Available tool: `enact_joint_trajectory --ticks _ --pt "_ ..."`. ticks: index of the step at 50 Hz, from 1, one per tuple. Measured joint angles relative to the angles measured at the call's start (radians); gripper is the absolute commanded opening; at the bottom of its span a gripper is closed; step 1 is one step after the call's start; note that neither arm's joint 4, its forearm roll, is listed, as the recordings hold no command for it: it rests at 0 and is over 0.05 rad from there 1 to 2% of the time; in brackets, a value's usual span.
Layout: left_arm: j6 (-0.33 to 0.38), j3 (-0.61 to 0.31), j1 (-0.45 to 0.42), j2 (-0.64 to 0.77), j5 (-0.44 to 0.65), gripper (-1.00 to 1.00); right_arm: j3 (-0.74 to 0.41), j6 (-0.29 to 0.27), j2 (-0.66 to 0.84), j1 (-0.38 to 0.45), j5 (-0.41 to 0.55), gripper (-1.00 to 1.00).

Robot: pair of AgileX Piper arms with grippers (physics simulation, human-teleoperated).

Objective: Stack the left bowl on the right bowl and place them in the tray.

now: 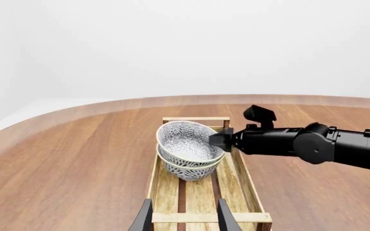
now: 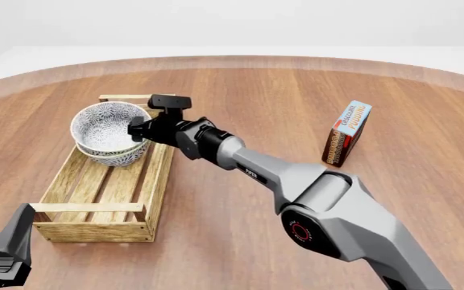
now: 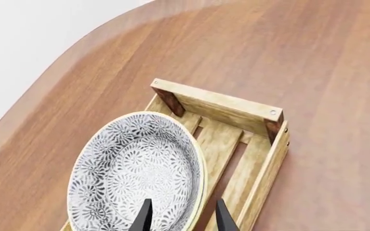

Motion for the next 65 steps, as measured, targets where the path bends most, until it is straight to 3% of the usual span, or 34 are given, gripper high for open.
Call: enact_joint_trajectory --ticks 39,65 --pt "0.0 0.0 0.0 0.0 0.0 1.0 0.057 -0.002 -0.084 -0.043 0.032 1.0" --pt "0.0 0.0 0.0 0.0 0.0 1.0 0.276 -0.026 -0.301 -0.047 -0.036 1.0"
